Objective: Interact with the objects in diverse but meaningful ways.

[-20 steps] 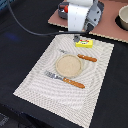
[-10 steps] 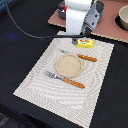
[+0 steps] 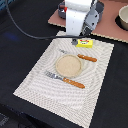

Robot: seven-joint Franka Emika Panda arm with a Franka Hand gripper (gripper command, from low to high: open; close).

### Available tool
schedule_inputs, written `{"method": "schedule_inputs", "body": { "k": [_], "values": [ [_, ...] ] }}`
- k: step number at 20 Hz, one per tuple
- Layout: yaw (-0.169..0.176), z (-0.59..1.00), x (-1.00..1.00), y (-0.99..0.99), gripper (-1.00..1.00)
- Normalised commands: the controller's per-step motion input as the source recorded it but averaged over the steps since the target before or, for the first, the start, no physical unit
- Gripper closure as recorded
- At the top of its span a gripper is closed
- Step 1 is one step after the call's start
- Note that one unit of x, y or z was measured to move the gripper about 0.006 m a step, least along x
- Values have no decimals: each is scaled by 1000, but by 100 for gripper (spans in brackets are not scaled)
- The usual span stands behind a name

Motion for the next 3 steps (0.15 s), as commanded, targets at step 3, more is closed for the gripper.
{"method": "schedule_inputs", "body": {
  "k": [3],
  "values": [
    [0, 0, 0, 0, -100]
  ]
}}
